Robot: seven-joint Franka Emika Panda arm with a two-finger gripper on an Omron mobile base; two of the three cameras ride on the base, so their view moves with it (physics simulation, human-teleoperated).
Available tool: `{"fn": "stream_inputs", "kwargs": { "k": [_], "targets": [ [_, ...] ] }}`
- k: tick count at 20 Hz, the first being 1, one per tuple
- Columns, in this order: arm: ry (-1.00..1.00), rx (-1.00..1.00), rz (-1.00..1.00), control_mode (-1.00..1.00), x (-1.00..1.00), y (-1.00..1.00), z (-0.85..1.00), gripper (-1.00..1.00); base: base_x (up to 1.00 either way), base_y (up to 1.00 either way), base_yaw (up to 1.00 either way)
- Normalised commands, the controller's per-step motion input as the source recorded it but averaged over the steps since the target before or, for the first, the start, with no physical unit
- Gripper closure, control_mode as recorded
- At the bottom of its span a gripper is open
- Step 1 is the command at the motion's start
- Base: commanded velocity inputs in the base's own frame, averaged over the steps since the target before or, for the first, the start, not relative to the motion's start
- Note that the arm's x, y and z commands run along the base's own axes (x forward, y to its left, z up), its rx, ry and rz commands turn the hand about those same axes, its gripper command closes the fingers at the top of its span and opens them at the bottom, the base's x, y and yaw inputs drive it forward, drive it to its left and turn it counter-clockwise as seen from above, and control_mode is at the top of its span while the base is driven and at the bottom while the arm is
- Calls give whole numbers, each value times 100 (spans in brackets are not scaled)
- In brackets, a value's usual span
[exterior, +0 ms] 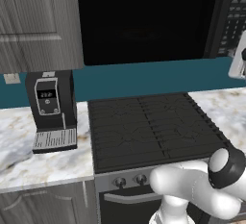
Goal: Transport the fish from the fridge to the microwave and turn on the microwave.
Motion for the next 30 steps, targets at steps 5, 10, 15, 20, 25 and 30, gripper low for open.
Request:
{"fn": "stream_inputs", "kwargs": {
  "k": [5, 10, 15, 20, 25, 30],
  "targets": [
    [1, 4, 0, -100, 27, -5, -3, 100, 0, 0, 0],
    [0, 4, 0, -100, 25, -11, -5, 100, 0, 0, 0],
    [0, 3, 0, -100, 24, -6, -8, 100, 0, 0, 0],
    [0, 3, 0, -100, 21, -3, -11, 100, 0, 0, 0],
    [0, 3, 0, -100, 23, -2, -10, 100, 0, 0, 0],
    [0, 2, 0, -100, 22, -3, -12, 100, 0, 0, 0]
  ]
}}
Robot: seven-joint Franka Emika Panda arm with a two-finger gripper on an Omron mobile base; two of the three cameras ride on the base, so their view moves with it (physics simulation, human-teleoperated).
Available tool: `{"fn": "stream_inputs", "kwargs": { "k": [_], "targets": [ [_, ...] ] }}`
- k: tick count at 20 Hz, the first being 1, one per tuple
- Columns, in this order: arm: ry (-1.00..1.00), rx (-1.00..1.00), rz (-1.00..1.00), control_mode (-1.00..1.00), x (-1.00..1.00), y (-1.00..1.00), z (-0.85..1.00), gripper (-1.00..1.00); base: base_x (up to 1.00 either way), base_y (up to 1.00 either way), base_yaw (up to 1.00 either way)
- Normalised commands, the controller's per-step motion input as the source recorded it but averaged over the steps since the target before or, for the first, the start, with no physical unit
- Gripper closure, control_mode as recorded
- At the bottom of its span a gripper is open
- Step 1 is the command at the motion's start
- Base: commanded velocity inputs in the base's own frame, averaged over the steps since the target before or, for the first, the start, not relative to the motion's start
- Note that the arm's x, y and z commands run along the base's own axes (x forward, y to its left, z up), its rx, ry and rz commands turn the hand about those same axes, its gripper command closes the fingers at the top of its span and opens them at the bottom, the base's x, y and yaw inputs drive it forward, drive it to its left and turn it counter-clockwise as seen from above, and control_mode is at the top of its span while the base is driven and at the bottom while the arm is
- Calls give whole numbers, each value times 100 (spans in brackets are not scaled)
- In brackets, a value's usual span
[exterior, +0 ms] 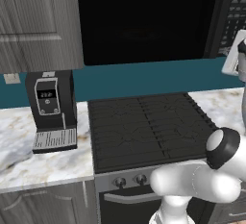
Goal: Transport the fish from the fridge to the microwave and turn on the microwave.
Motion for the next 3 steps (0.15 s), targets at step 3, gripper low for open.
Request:
{"fn": "stream_inputs", "kwargs": {
  "k": [3],
  "targets": [
    [0, 2, 0, -100, 6, 0, -11, 100, 0, 0, 0]
  ]
}}
